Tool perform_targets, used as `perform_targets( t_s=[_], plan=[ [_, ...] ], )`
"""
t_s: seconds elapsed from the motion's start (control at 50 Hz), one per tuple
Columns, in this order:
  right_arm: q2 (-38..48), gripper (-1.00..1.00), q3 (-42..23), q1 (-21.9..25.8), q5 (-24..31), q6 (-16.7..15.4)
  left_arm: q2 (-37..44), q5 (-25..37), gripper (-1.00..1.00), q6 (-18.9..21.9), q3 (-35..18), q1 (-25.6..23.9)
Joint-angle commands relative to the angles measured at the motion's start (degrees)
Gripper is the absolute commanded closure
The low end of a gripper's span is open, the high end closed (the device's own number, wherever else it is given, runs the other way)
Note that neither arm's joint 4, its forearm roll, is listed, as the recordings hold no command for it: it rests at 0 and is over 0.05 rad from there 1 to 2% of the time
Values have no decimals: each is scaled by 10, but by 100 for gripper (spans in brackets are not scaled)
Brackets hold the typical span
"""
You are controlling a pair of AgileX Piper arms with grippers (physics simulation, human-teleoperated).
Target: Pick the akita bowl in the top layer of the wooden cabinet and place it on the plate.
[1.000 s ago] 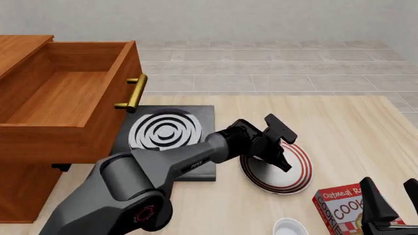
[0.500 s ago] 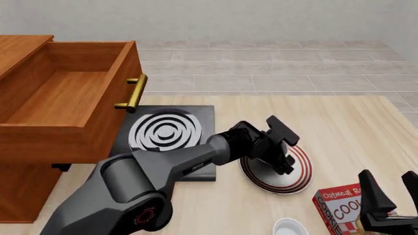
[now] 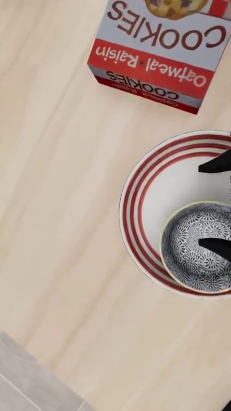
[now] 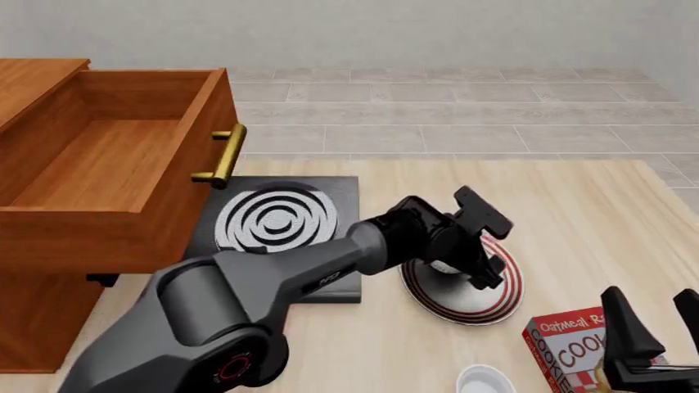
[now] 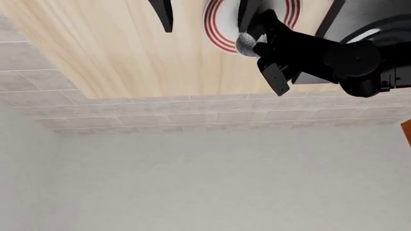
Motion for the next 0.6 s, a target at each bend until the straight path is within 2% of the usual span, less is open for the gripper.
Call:
perform_targets(
  t_s=[0.02,0.42,0.6],
  plan=[
    [-61,-100,4,0,56,0,-24,1,-100,-4,9,-11],
    [-61,-100,6,-1,52,-1,-54,17,-100,-8,-8,-13],
    [-61,-100,6,-1,53,-1,-73,11,-100,-11,8,-13]
  ],
)
